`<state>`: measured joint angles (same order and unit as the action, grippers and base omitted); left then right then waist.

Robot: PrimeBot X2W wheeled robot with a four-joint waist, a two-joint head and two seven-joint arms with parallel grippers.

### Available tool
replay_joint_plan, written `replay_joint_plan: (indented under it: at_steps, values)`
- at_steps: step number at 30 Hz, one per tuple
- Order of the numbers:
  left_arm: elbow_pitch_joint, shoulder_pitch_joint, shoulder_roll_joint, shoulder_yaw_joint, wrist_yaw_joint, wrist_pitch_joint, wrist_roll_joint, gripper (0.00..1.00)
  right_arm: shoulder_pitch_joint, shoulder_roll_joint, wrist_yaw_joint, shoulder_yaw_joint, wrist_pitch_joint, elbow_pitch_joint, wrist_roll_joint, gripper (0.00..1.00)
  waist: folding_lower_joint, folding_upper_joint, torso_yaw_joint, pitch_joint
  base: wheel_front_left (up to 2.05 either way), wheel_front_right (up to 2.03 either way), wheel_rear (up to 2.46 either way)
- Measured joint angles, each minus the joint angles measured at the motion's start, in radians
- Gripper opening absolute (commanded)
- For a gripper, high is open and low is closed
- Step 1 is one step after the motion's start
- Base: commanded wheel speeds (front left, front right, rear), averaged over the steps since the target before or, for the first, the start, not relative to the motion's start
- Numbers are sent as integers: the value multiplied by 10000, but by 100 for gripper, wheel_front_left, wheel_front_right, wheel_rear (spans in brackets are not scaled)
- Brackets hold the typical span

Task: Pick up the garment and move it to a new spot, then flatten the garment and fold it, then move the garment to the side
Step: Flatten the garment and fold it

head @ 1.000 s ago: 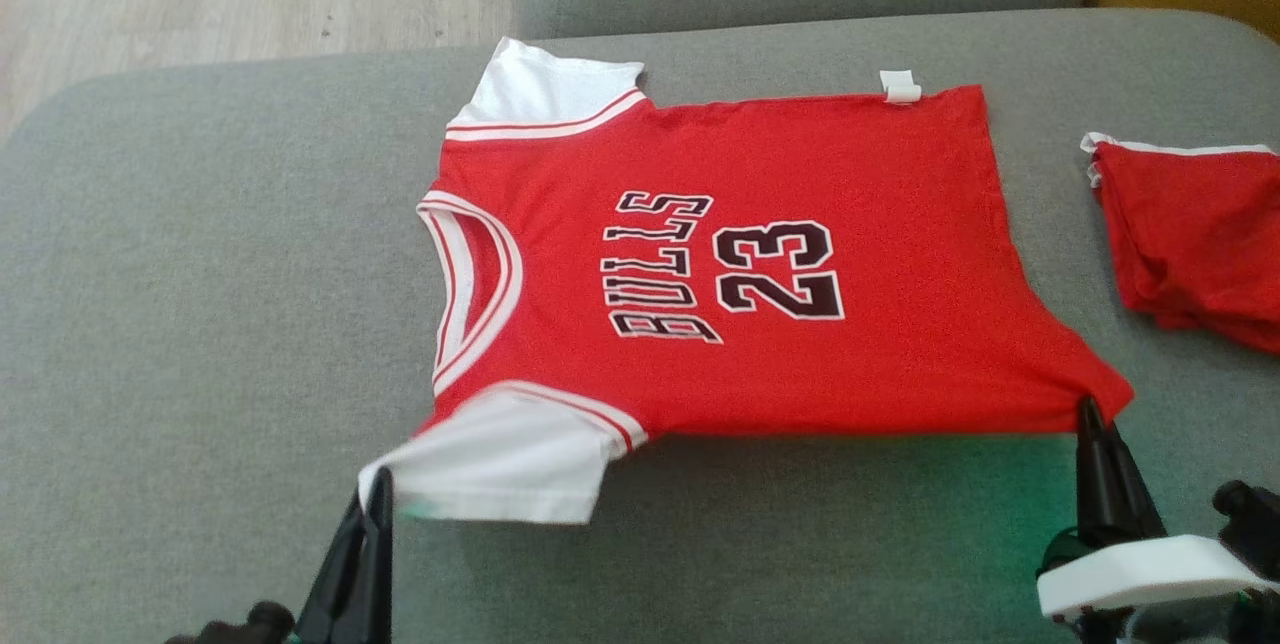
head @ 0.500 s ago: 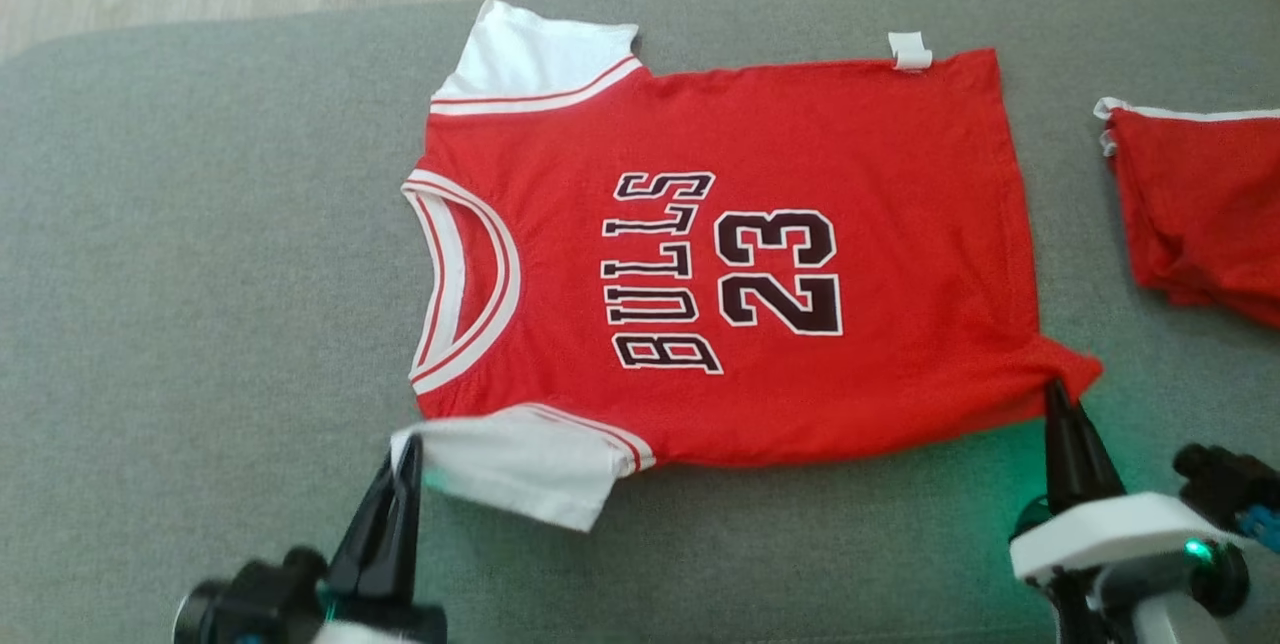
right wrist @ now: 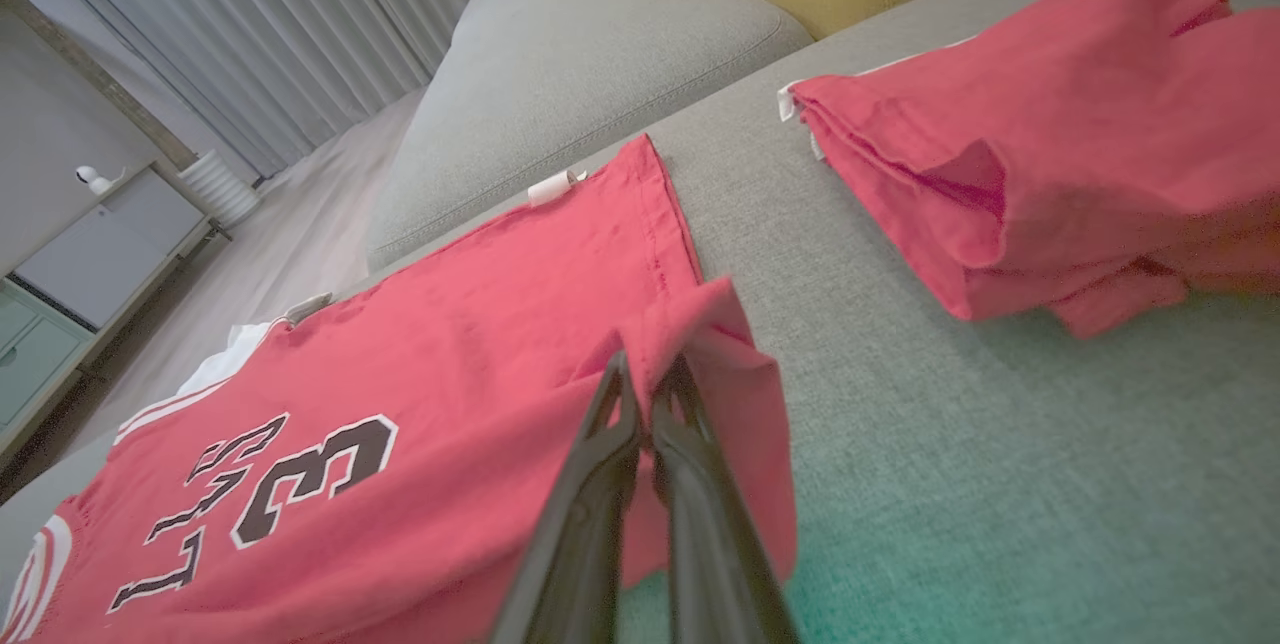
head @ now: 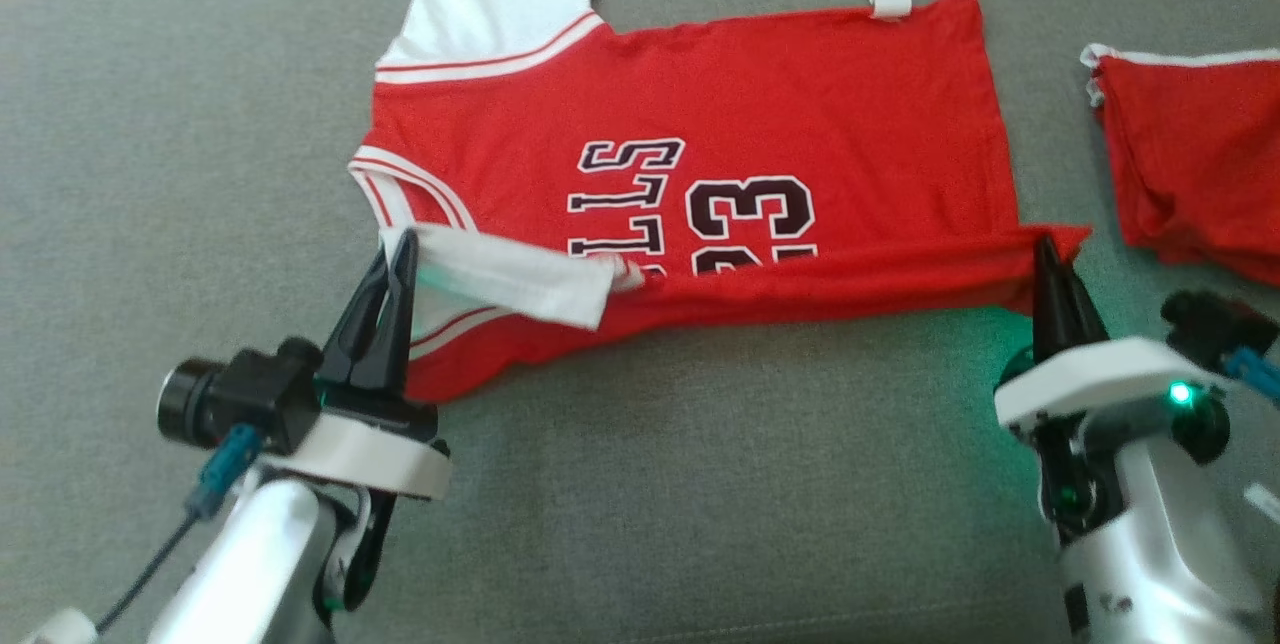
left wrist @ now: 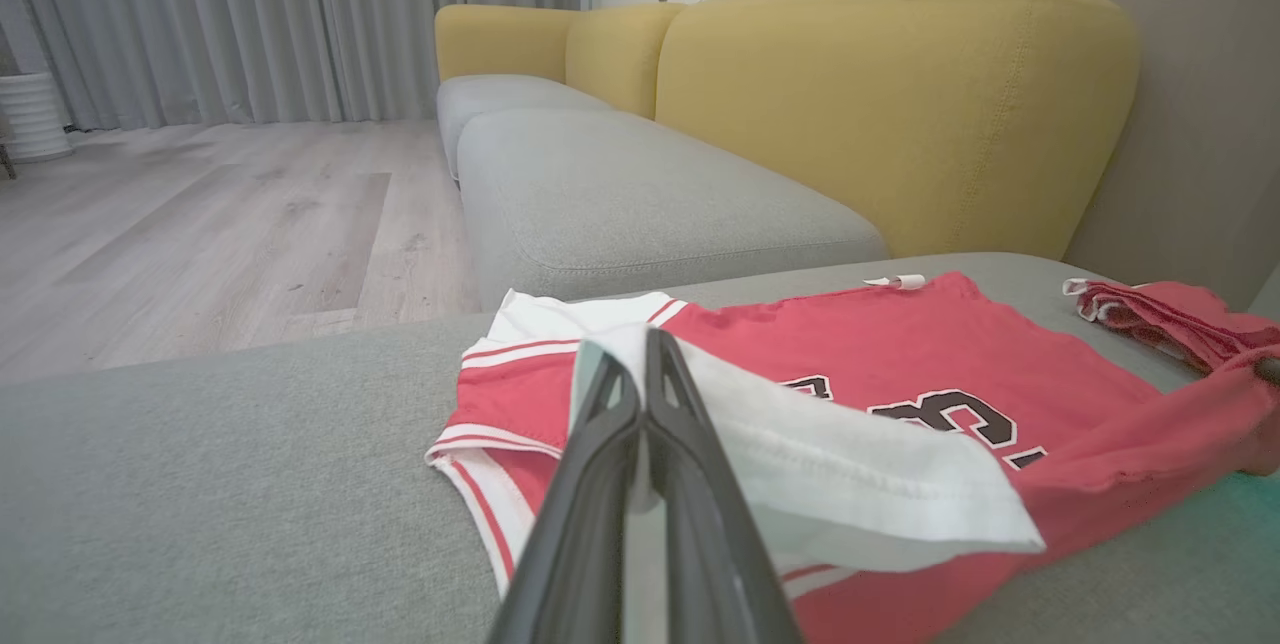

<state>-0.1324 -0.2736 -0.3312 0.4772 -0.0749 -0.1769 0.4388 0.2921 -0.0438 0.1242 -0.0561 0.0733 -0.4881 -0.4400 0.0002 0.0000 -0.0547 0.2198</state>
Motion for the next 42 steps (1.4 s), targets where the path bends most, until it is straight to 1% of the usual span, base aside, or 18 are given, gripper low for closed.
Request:
replay_joint_plan:
  at_steps: [6, 7, 8, 9, 10, 11, 12, 13, 14, 15, 19, 23, 26, 32, 35, 38, 42]
  values:
    - [-821, -609, 56, -12, 234, -6, 2, 0, 1027, -13, 0, 36, 33, -905, 357, 0, 0, 0, -153, 305, 0, 0, 0]
    - [-974, -713, 96, -21, 232, -6, 10, 0, 1176, -13, -2, 56, 88, -1037, 380, 20, 0, 0, -157, 336, 0, 0, 0]
    - [-1112, -804, 173, -88, 232, -23, 36, 0, 1326, -13, -2, 79, 150, -1170, 380, 45, 0, 0, -156, 361, 0, 0, 0]
    - [-1266, -901, 255, -163, 226, -65, 69, 0, 1457, -17, 0, 123, 192, -1279, 378, 95, 0, 0, -152, 380, 0, 0, 0]
    - [-1415, -997, 309, -219, 222, -125, 105, 0, 1577, -19, -2, 188, 268, -1375, 355, 100, 0, 0, -148, 394, 0, 0, 0]
    - [-1582, -1103, 322, -232, 217, -190, 104, 0, 1691, -21, -2, 259, 362, -1457, 309, 100, -1, 0, -146, 405, 0, 0, 0]
    - [-1712, -1176, 362, -313, 171, -276, 111, 18, 1786, -27, 0, 364, 453, -1542, 228, 100, -1, 0, -142, 413, 0, 0, 0]
    - [-1843, -1248, 395, -343, 136, -349, 119, 42, 1871, -35, -2, 470, 537, -1618, 153, 100, -1, 0, -138, 419, 0, 0, 0]
    - [-1977, -1322, 424, -347, 136, -374, 119, 85, 1945, -33, -2, 541, 621, -1710, 127, 100, -1, 0, -134, 420, 0, 0, 0]
    - [-2092, -1366, 476, -370, 140, -439, 121, 100, 1998, -33, -2, 591, 706, -1778, 107, 100, -1, 0, -129, 417, 0, 0, 0]
    - [-2316, -1434, 692, -416, 236, -587, 180, 100, 2093, -40, -2, 786, 1053, -1950, 111, 100, -1, 0, -125, 382, 0, 0, 0]
    - [-2297, -1428, 779, -485, 328, -639, 192, 100, 2081, -44, -2, 798, 1202, -1916, 334, 100, -2, 0, -127, 303, 0, 0, 0]
    - [-2040, -1290, 836, -548, 359, -723, 194, 100, 1995, -44, 0, 715, 1260, -1662, 790, 100, -2, 0, -114, 180, 0, 0, 0]
    - [-1363, -62, 855, -602, 382, -702, 520, 100, 898, -42, 0, 96, 1043, -932, 1620, 100, -3, 0, -50, -138, 0, 0, 0]
    - [-1114, 730, 826, -602, 291, -410, 786, 100, 293, -40, 0, -194, 798, -508, 1858, 100, -4, 0, -8, -276, 0, 0, 0]
    - [-965, 1343, 805, -600, 134, -77, 1058, 100, -104, -35, -2, -387, 579, -79, 1860, 100, -3, 0, 20, -339, 0, 0, 0]
    - [-1009, 1766, 826, -596, 119, 441, 1465, 100, -430, -33, 0, -489, 353, 313, 1858, 100, -3, 0, 19, -335, 0, 0, 0]
